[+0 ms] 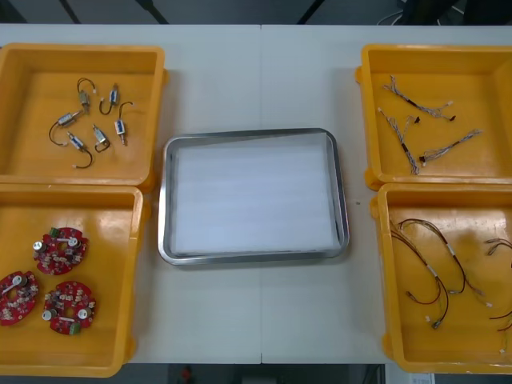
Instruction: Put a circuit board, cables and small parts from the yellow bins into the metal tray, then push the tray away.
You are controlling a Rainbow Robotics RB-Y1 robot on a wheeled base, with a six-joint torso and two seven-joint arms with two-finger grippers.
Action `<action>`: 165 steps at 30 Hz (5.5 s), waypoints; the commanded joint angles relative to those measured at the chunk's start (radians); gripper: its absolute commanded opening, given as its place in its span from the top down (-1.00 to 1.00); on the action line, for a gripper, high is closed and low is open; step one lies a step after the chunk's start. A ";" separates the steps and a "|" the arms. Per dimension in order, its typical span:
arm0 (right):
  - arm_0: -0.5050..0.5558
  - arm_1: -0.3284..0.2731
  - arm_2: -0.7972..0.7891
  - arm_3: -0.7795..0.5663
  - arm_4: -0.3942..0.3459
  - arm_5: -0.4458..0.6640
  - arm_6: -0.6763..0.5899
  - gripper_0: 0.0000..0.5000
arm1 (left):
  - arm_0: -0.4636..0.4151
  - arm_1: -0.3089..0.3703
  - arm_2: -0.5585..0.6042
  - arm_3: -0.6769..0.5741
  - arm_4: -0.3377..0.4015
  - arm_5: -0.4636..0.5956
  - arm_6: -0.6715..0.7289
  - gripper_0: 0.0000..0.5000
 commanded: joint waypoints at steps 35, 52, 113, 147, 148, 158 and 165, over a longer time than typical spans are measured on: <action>-0.015 -0.043 0.160 0.174 0.040 -0.163 0.079 -1.00 | 0.141 -0.027 -0.251 0.081 -0.202 -0.336 -0.073 -1.00; -0.023 -0.043 0.192 0.172 0.062 -0.169 0.083 -1.00 | 0.143 -0.027 -0.359 0.137 -0.202 -0.423 -0.053 -1.00; -0.152 0.037 -0.075 -0.357 0.022 0.383 0.109 1.00 | 0.153 0.062 -0.337 0.087 -0.200 -0.434 -0.041 1.00; -0.405 0.089 0.048 -0.441 -0.079 0.488 0.188 1.00 | 0.203 0.228 0.129 -0.105 0.070 -0.109 -0.024 1.00; -0.405 0.089 0.049 -0.443 -0.084 0.488 0.188 1.00 | 0.164 0.223 0.101 -0.100 0.068 -0.101 -0.003 1.00; -0.405 0.089 0.051 -0.443 -0.095 0.488 0.191 1.00 | -0.275 0.143 -0.227 -0.085 -0.011 0.046 0.287 1.00; -0.405 0.089 0.051 -0.443 -0.099 0.488 0.191 1.00 | -0.555 0.048 -0.443 -0.073 -0.056 0.169 0.488 1.00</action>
